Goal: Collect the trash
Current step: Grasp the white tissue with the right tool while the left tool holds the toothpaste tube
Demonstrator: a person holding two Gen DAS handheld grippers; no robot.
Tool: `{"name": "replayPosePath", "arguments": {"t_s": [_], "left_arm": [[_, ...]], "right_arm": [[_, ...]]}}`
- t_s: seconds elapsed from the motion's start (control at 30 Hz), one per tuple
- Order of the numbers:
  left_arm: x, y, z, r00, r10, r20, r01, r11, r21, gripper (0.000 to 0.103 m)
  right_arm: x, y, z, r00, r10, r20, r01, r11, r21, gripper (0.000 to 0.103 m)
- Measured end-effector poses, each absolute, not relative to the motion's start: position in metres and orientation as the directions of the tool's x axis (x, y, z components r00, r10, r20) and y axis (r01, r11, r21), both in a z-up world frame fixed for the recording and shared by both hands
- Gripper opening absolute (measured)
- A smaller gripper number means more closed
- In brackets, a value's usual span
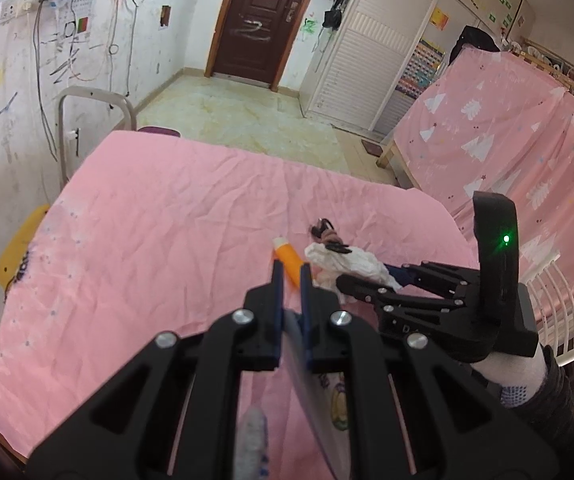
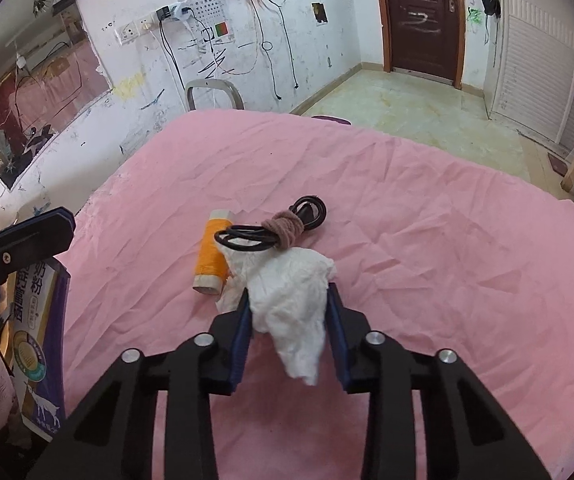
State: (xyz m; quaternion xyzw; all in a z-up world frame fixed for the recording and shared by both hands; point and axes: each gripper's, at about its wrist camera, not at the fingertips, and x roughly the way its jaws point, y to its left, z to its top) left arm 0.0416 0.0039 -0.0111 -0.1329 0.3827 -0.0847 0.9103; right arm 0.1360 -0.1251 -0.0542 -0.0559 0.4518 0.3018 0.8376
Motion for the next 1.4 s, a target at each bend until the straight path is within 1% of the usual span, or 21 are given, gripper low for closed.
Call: {"name": "replayPosePath", "arguments": {"t_s": [0.07, 0.1, 0.13, 0.47, 0.53, 0.63, 0.7, 0.73, 0.77, 0.8, 0.83, 0.87, 1.03, 1.07, 1.1, 1.13, 1.17, 1.23, 1.33, 1.4], "left_arm": [[0.040, 0.003, -0.010, 0.695, -0.253, -0.673, 0.053, 0.951, -0.304, 0.006], [0.040, 0.002, -0.009, 0.696, -0.251, -0.673, 0.051, 0.952, -0.301, 0.006], [0.039, 0.002, -0.009, 0.698, -0.250, -0.671, 0.052, 0.952, -0.301, 0.006], [0.033, -0.004, 0.000, 0.711, -0.244, -0.659, 0.066, 0.957, -0.283, 0.006], [0.031, -0.007, 0.002, 0.715, -0.242, -0.656, 0.069, 0.958, -0.278, 0.006], [0.028, -0.011, 0.006, 0.720, -0.242, -0.651, 0.076, 0.959, -0.273, 0.006], [0.026, -0.011, 0.007, 0.723, -0.240, -0.648, 0.076, 0.960, -0.271, 0.006], [0.027, -0.011, 0.007, 0.723, -0.238, -0.649, 0.074, 0.960, -0.269, 0.006], [0.027, -0.010, 0.007, 0.723, -0.236, -0.650, 0.073, 0.960, -0.269, 0.006], [0.027, -0.009, 0.007, 0.723, -0.234, -0.650, 0.070, 0.961, -0.268, 0.006], [0.027, -0.009, 0.007, 0.723, -0.233, -0.650, 0.068, 0.961, -0.269, 0.006], [0.027, -0.007, 0.006, 0.723, -0.232, -0.651, 0.065, 0.961, -0.270, 0.006], [0.030, -0.007, 0.002, 0.714, -0.234, -0.660, 0.060, 0.959, -0.276, 0.006], [0.030, -0.007, 0.002, 0.713, -0.235, -0.661, 0.060, 0.959, -0.277, 0.006], [0.031, -0.007, 0.001, 0.711, -0.237, -0.662, 0.060, 0.959, -0.278, 0.006], [0.031, -0.007, 0.000, 0.710, -0.238, -0.662, 0.061, 0.958, -0.280, 0.006], [0.032, -0.007, 0.000, 0.710, -0.239, -0.663, 0.061, 0.958, -0.280, 0.006], [0.032, -0.007, 0.001, 0.710, -0.238, -0.663, 0.061, 0.958, -0.279, 0.006], [0.032, -0.007, 0.001, 0.712, -0.237, -0.661, 0.063, 0.959, -0.277, 0.006], [0.031, -0.008, 0.002, 0.715, -0.236, -0.659, 0.065, 0.960, -0.273, 0.006]], "right_arm": [[0.129, -0.127, -0.051, 0.411, 0.467, -0.783, -0.565, 0.805, 0.183, 0.014], [0.127, -0.129, -0.049, 0.416, 0.470, -0.779, -0.566, 0.804, 0.182, 0.012], [0.123, -0.130, -0.046, 0.418, 0.478, -0.773, -0.571, 0.800, 0.185, 0.007], [0.092, -0.162, -0.018, 0.475, 0.515, -0.714, -0.576, 0.795, 0.190, 0.006], [0.090, -0.165, -0.015, 0.473, 0.510, -0.719, -0.585, 0.792, 0.176, 0.006], [0.095, -0.168, -0.013, 0.491, 0.512, -0.705, -0.564, 0.803, 0.191, 0.007], [0.102, -0.164, -0.014, 0.496, 0.504, -0.707, -0.555, 0.810, 0.188, 0.010], [0.105, -0.161, -0.015, 0.490, 0.506, -0.710, -0.557, 0.808, 0.192, 0.014], [0.108, -0.158, -0.017, 0.485, 0.506, -0.713, -0.559, 0.806, 0.192, 0.022], [0.111, -0.154, -0.019, 0.483, 0.500, -0.719, -0.559, 0.808, 0.187, 0.029], [0.112, -0.150, -0.021, 0.480, 0.497, -0.723, -0.559, 0.808, 0.184, 0.044], [0.115, -0.147, -0.023, 0.478, 0.496, -0.725, -0.560, 0.808, 0.183, 0.054], [0.126, -0.138, -0.035, 0.453, 0.488, -0.746, -0.555, 0.809, 0.192, 0.055], [0.128, -0.137, -0.037, 0.450, 0.483, -0.751, -0.551, 0.812, 0.192, 0.051], [0.129, -0.138, -0.040, 0.443, 0.487, -0.753, -0.549, 0.811, 0.201, 0.045], [0.130, -0.138, -0.042, 0.435, 0.489, -0.756, -0.548, 0.810, 0.209, 0.029], [0.131, -0.138, -0.042, 0.433, 0.491, -0.756, -0.548, 0.809, 0.212, 0.020], [0.127, -0.138, -0.041, 0.431, 0.494, -0.755, -0.558, 0.803, 0.207, 0.011], [0.117, -0.139, -0.035, 0.437, 0.505, -0.745, -0.576, 0.793, 0.199, 0.006], [0.109, -0.144, -0.030, 0.446, 0.515, -0.732, -0.578, 0.790, 0.204, 0.005]]}}
